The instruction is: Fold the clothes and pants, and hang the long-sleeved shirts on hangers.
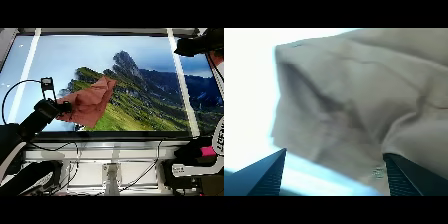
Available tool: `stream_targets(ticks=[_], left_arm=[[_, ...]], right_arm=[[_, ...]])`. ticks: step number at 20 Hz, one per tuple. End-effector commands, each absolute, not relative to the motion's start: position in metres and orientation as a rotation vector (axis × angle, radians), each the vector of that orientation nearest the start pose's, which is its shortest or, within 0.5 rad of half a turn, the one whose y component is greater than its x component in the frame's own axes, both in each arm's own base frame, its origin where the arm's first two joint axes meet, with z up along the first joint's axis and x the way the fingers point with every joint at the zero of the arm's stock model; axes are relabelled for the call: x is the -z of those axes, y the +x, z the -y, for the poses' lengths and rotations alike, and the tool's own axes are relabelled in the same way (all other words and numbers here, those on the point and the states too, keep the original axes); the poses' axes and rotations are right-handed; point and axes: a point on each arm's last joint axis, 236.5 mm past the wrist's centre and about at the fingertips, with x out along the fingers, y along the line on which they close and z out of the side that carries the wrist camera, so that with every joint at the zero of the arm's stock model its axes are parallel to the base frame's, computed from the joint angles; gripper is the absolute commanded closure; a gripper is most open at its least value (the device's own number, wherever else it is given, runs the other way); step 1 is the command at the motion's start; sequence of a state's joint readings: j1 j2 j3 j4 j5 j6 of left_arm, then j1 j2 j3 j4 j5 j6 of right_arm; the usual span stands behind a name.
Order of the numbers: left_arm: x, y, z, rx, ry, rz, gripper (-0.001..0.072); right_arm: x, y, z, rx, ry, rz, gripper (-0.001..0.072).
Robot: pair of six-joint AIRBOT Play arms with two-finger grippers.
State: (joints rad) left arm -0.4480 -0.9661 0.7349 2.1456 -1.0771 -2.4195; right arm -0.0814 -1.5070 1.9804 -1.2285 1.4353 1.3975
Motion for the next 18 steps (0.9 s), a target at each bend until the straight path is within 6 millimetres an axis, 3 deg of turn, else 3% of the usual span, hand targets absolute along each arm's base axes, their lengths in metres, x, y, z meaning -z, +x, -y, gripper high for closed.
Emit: stream_targets(ticks=[1,4,6,7,9,10,12,16,18], left_arm=[[-0.025,0.289,-0.025,-0.519,0.195,-1.037,0.0007],[-0.048,0.275,-0.066,-0.659,0.204,-1.007,0.001],[-0.058,0.278,-0.091,-0.713,0.128,-0.952,0.0165],[-0.061,0.282,-0.103,-0.729,0.078,-0.922,0.017],[-0.053,0.27,-0.123,-0.796,-0.029,-0.95,0.0175],[-0.044,0.261,-0.126,-0.809,-0.094,-0.992,0.0231],[-0.019,0.251,-0.115,-0.734,-0.217,-1.115,0.0268],[0.015,0.244,-0.074,-0.374,-0.244,-1.341,0.0267],[0.024,0.241,-0.077,-0.348,-0.268,-1.378,0.0267]], right_arm=[[-0.213,0.482,-0.048,-0.323,0.109,-0.886,0.0702],[-0.211,0.477,-0.051,-0.336,0.113,-0.906,0.0702],[-0.209,0.472,-0.057,-0.361,0.125,-0.925,0.0702],[-0.211,0.47,-0.063,-0.385,0.14,-0.929,0.0702],[-0.214,0.463,-0.079,-0.452,0.169,-0.933,0.0702],[-0.215,0.462,-0.085,-0.469,0.169,-0.932,0.0702],[-0.216,0.46,-0.097,-0.515,0.115,-0.922,0.0702],[-0.216,0.456,-0.125,-0.604,0.007,-0.894,0.0702],[-0.214,0.461,-0.122,-0.571,-0.026,-0.885,0.0702]])
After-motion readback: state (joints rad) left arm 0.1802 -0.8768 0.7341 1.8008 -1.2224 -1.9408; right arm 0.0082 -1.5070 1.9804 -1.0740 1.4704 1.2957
